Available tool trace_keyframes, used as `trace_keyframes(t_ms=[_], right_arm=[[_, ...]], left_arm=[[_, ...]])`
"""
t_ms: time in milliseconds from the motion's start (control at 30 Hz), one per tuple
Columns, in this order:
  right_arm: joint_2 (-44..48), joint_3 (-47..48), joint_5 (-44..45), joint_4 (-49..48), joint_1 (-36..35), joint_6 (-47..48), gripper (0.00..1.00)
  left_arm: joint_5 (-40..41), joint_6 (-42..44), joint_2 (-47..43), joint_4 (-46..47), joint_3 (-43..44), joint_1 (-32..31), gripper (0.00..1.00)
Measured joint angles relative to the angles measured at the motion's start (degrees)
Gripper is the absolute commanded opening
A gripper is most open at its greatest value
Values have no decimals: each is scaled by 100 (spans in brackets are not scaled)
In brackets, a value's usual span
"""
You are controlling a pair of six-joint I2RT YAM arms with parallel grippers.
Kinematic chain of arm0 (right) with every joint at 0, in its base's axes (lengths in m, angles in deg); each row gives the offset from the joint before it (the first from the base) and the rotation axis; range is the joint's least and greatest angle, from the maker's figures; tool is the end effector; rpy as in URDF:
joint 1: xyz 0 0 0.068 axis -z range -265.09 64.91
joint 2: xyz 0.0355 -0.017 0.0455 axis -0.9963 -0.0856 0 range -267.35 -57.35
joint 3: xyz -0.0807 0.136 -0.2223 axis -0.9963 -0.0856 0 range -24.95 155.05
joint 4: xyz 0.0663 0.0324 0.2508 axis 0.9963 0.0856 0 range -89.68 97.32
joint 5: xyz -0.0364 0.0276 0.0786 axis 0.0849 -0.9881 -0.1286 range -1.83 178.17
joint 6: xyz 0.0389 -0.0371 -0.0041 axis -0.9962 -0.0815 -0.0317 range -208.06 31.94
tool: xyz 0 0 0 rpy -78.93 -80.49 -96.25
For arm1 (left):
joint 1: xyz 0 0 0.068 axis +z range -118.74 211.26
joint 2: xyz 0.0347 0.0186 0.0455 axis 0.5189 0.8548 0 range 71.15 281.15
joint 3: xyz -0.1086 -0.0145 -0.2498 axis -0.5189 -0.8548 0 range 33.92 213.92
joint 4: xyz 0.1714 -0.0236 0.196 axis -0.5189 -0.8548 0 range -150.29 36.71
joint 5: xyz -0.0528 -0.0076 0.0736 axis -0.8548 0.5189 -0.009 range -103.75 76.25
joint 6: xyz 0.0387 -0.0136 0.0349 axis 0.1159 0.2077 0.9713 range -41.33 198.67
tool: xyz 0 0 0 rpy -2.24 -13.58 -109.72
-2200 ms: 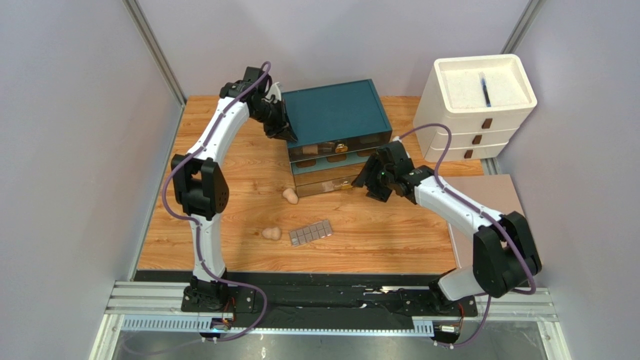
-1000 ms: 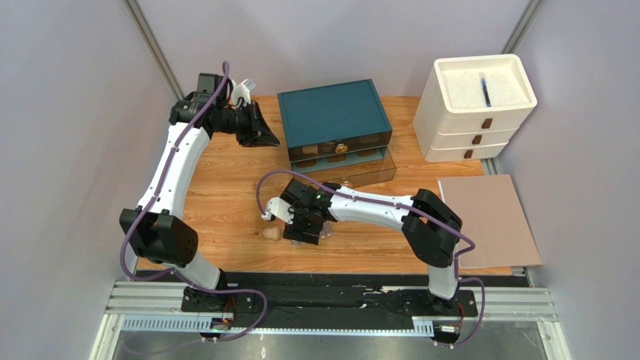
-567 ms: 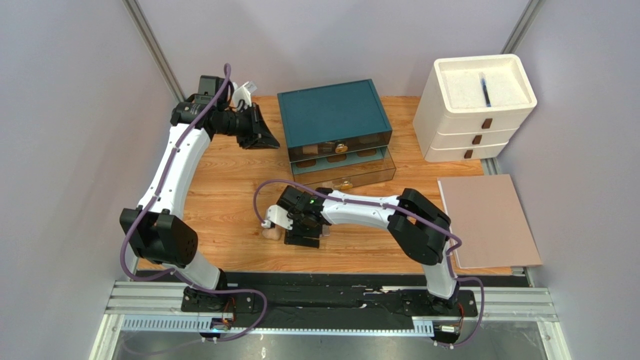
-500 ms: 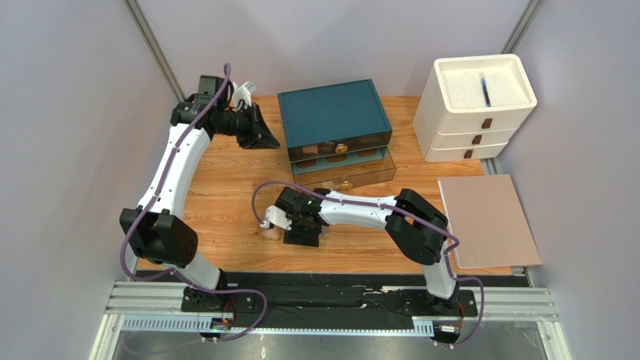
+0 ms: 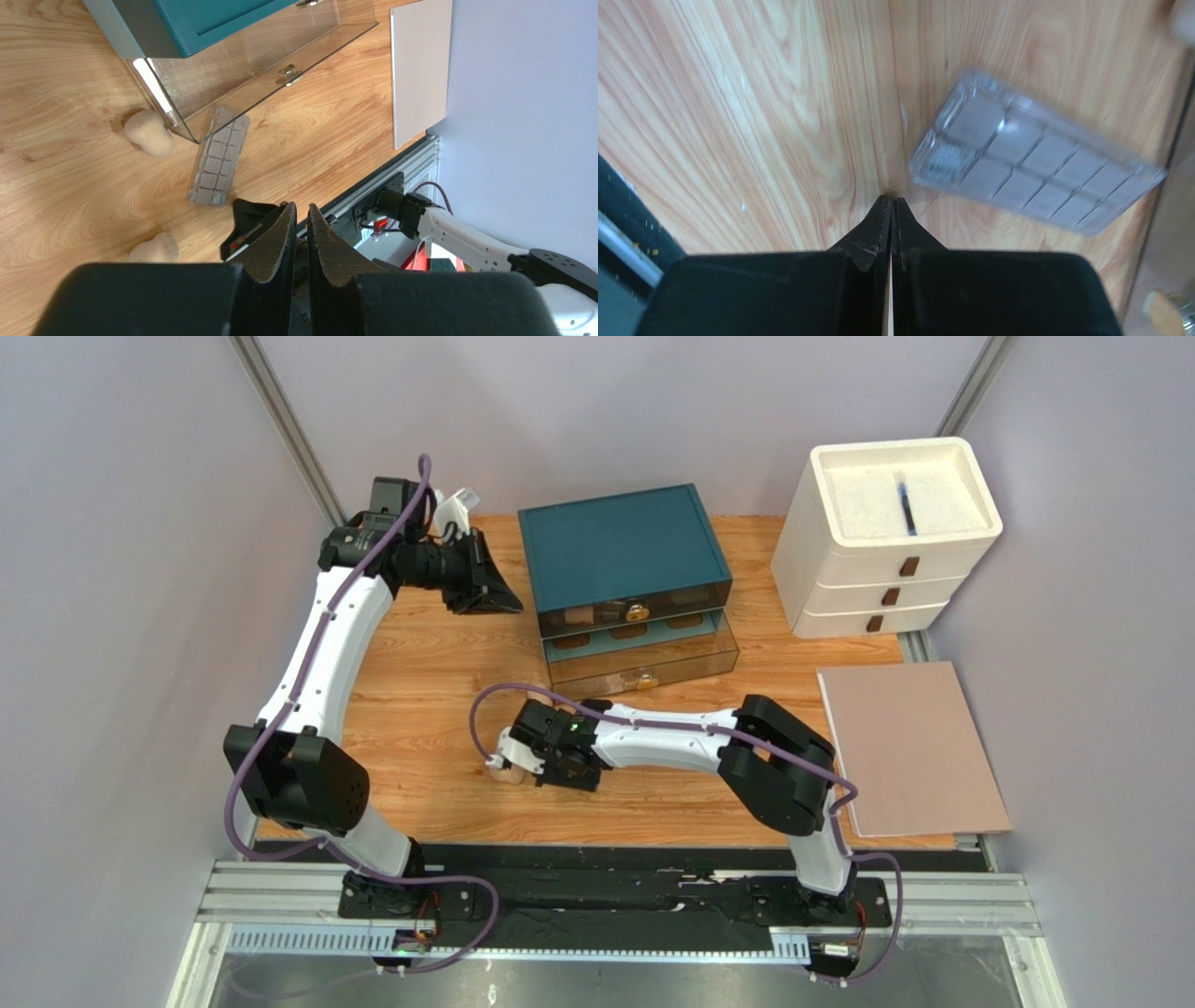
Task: Organize the makeup
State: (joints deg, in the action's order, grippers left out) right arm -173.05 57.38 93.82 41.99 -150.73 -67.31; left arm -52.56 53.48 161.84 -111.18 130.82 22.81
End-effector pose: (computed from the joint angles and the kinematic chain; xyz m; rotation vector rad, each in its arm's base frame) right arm 0.1682 0.3632 0.1610 -1.9462 2.1001 0.0129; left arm 0.3166 -0.0695 0.3839 -0.0607 2.5011 -1.0868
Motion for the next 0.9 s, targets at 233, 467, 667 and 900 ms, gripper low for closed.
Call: trace_keyframes(t_ms=[233, 467, 667, 900], right_arm=[[450, -251, 11, 221, 184, -144, 13], [509, 446, -83, 566, 431, -581, 40], [509, 804, -476, 492, 529, -1064, 47], [509, 905, -935, 433, 511, -1344, 55]], left_arm=[[-42, -7, 0, 72, -175, 0, 15], [-17, 4, 0, 74, -197, 0, 16], [326, 199, -76, -81, -197, 9, 16], [1189, 538, -581, -415, -1222, 46, 37]])
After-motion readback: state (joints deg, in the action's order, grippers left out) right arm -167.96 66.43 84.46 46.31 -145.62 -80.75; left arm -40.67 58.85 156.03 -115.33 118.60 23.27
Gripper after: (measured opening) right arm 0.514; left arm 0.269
